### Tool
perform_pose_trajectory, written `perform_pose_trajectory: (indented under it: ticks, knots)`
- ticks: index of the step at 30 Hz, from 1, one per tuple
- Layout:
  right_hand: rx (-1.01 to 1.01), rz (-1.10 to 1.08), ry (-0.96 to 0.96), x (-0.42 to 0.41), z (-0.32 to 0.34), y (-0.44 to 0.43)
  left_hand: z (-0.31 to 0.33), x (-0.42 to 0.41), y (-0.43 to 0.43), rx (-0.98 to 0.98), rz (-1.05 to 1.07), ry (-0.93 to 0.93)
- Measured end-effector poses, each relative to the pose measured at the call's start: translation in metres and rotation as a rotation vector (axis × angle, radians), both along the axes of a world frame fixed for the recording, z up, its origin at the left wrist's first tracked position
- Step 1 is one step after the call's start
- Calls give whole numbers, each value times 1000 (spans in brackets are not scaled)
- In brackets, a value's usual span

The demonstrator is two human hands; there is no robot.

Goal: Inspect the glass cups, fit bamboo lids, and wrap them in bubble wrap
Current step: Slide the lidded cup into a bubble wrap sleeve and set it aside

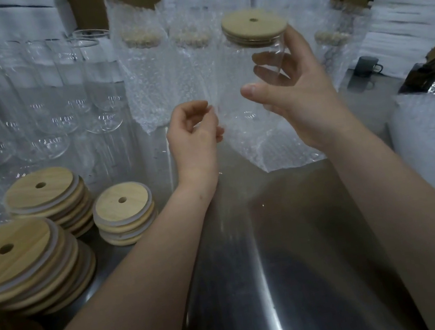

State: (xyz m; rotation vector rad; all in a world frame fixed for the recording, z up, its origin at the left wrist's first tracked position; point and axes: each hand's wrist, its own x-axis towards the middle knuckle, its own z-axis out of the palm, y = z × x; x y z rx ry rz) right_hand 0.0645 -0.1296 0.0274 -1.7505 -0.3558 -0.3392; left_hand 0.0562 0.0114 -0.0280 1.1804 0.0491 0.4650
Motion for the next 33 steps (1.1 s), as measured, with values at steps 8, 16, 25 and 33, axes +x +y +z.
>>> perform_pose_trajectory:
  ticks: [8, 16, 25, 33]
  knots:
    - [84, -163, 7, 2, -6, 2, -5, 0, -1, 319, -38, 2]
    - [115, -273, 3, 1, -8, 8, -20, 5, -12, 1072, -1, 133]
    - [66, -276, -133, -6, -7, 16, -21, 4, -12, 811, 113, -96]
    - [-37, -259, -178, -9, -8, 21, -16, 0, -14, 648, 104, -189]
